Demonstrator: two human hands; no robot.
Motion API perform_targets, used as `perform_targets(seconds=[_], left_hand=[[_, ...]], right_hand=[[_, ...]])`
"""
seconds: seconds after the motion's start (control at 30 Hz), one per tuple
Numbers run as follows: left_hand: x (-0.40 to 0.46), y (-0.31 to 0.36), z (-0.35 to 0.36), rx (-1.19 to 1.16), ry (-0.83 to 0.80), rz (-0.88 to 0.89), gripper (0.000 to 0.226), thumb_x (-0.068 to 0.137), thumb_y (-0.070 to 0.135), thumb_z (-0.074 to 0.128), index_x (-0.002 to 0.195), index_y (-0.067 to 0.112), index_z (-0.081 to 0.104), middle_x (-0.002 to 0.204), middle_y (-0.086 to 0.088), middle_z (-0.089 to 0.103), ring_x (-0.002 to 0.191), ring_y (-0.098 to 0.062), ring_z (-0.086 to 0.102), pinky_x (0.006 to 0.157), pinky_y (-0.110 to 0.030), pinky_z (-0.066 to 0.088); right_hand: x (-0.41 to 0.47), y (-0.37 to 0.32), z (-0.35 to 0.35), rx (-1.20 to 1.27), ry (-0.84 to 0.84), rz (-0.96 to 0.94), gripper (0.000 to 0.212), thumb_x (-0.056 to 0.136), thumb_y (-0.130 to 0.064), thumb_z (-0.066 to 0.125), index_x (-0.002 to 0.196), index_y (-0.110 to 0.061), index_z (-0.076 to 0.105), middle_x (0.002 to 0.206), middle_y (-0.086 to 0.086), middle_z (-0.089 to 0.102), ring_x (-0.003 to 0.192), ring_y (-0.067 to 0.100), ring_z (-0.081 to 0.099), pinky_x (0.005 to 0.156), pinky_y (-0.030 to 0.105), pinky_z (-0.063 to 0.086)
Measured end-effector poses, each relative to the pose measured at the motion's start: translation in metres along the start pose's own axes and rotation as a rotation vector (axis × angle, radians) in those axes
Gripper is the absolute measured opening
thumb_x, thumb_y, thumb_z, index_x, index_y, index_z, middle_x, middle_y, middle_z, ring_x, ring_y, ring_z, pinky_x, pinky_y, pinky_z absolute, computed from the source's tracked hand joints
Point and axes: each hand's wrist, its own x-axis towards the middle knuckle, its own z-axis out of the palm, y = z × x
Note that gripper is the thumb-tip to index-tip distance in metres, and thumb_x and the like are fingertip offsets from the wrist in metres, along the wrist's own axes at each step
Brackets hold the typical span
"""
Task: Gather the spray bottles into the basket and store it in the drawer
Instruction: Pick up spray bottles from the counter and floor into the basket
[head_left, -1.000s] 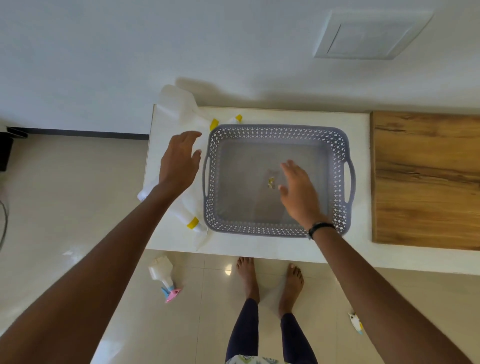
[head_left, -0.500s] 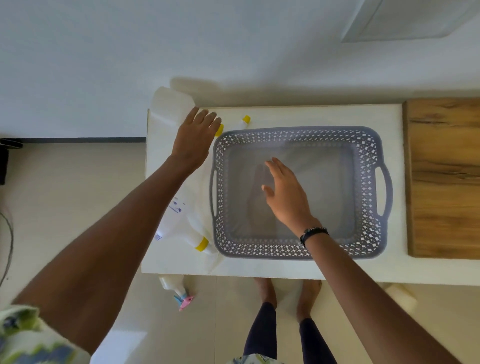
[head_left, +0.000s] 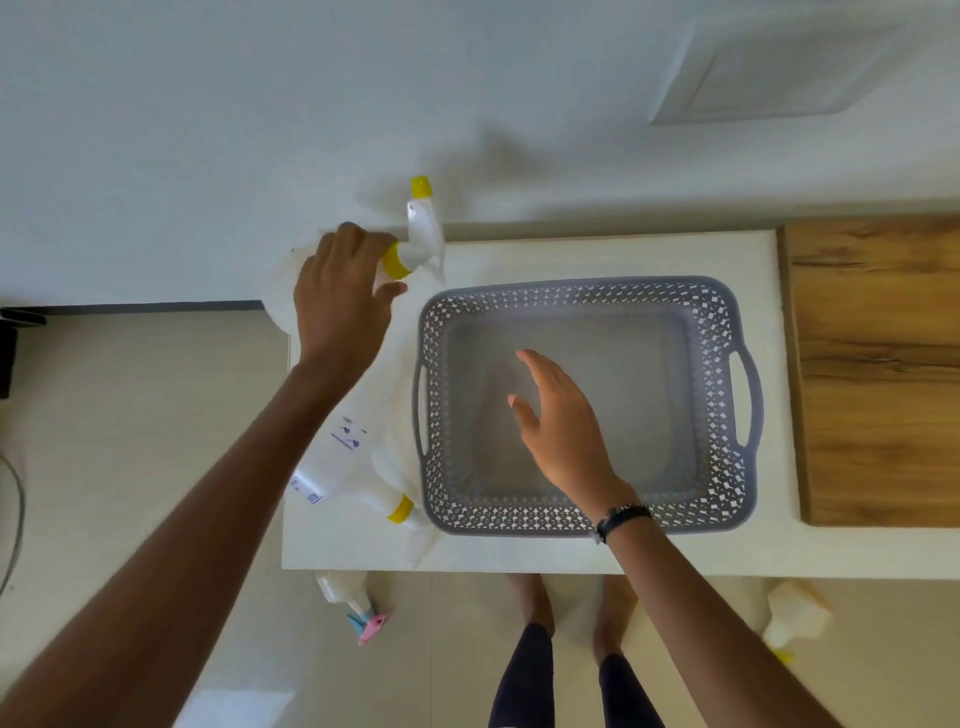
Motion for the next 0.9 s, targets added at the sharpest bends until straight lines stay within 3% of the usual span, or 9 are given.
perform_targets(seconds=[0.17, 0.3, 0.4, 0.53, 0.6, 0.67, 0.73, 0.83, 0.9], left_hand=[[-0.021, 0.07, -0.057, -0.331, 0.164, -0.132, 0.043, 0.066, 0.033, 0.079, 0.104, 0.021, 0.062, 0.103, 0.002, 0.061, 0.097, -0.018, 0.056, 0.069, -0.025, 0.038], [-0.044, 0.127, -0.066, -0.72, 0.153, -0.315, 0.042, 0.059, 0.029, 0.085, 0.09, 0.028, 0.057, 0.095, 0.008, 0.064, 0.086, -0.01, 0.062, 0.075, -0.034, 0.053], [-0.064, 0.158, -0.051, -0.834, 0.14, -0.435, 0.046, 0.056, 0.03, 0.086, 0.086, 0.032, 0.052, 0.093, 0.009, 0.064, 0.084, -0.008, 0.062, 0.074, -0.03, 0.052], [-0.086, 0.195, -0.02, -0.931, 0.116, -0.579, 0.053, 0.051, 0.041, 0.088, 0.088, 0.024, 0.055, 0.087, 0.012, 0.062, 0.078, -0.006, 0.062, 0.062, -0.013, 0.044], [-0.095, 0.212, -0.004, -0.987, 0.137, -0.618, 0.057, 0.049, 0.048, 0.087, 0.084, 0.013, 0.058, 0.08, 0.005, 0.063, 0.07, -0.013, 0.062, 0.056, -0.016, 0.042], [-0.1, 0.227, 0.007, -1.026, 0.179, -0.614, 0.053, 0.051, 0.043, 0.087, 0.082, 0.014, 0.054, 0.081, -0.001, 0.063, 0.074, -0.017, 0.062, 0.06, -0.028, 0.049], [-0.101, 0.239, 0.013, -1.053, 0.188, -0.547, 0.048, 0.055, 0.036, 0.088, 0.082, 0.02, 0.05, 0.087, 0.0, 0.059, 0.084, -0.02, 0.061, 0.069, -0.037, 0.053], [-0.1, 0.244, 0.029, -1.071, 0.056, -0.355, 0.045, 0.064, 0.035, 0.084, 0.098, 0.025, 0.056, 0.104, -0.002, 0.062, 0.102, -0.023, 0.058, 0.085, -0.043, 0.051], [-0.1, 0.24, 0.047, -1.012, -0.047, -0.256, 0.048, 0.074, 0.036, 0.074, 0.115, 0.017, 0.057, 0.121, -0.004, 0.059, 0.115, -0.023, 0.053, 0.097, -0.042, 0.046]], right_hand=[[-0.007, -0.033, -0.017, 0.267, 0.092, -0.027, 0.052, 0.093, -0.027, 0.057, 0.14, -0.013, 0.04, 0.142, 0.003, 0.048, 0.132, 0.015, 0.043, 0.106, 0.043, 0.043], [-0.014, -0.052, -0.038, 0.417, 0.183, -0.031, 0.06, 0.083, -0.035, 0.065, 0.136, -0.02, 0.04, 0.137, -0.003, 0.05, 0.128, 0.01, 0.046, 0.105, 0.039, 0.044], [-0.026, -0.046, -0.048, 0.455, 0.208, 0.057, 0.057, 0.078, -0.04, 0.063, 0.129, -0.022, 0.045, 0.124, -0.003, 0.058, 0.117, 0.014, 0.054, 0.091, 0.035, 0.051], [-0.044, -0.025, -0.06, 0.425, 0.397, 0.174, 0.028, 0.087, -0.014, 0.057, 0.115, -0.014, 0.052, 0.114, 0.009, 0.057, 0.099, 0.011, 0.054, 0.077, 0.027, 0.042], [-0.046, -0.014, -0.069, 0.605, 0.498, 0.267, 0.008, 0.089, -0.019, 0.048, 0.096, -0.017, 0.051, 0.104, 0.008, 0.053, 0.081, 0.0, 0.051, 0.07, 0.028, 0.04], [-0.046, 0.0, -0.078, 0.61, 0.537, 0.293, 0.011, 0.085, -0.031, 0.041, 0.082, -0.021, 0.047, 0.094, 0.004, 0.052, 0.071, -0.002, 0.048, 0.063, 0.028, 0.037], [-0.046, 0.014, -0.09, 0.506, 0.495, 0.213, 0.01, 0.082, -0.032, 0.043, 0.081, -0.023, 0.047, 0.09, 0.004, 0.054, 0.073, 0.005, 0.048, 0.061, 0.028, 0.038], [-0.034, 0.047, -0.106, 0.311, 0.49, 0.072, 0.012, 0.081, -0.024, 0.06, 0.087, -0.015, 0.057, 0.088, 0.0, 0.055, 0.072, 0.001, 0.052, 0.062, 0.013, 0.038], [-0.019, 0.068, -0.116, 0.156, 0.494, 0.036, 0.027, 0.074, -0.021, 0.077, 0.096, -0.011, 0.066, 0.095, 0.005, 0.061, 0.08, 0.009, 0.058, 0.064, 0.018, 0.044]])
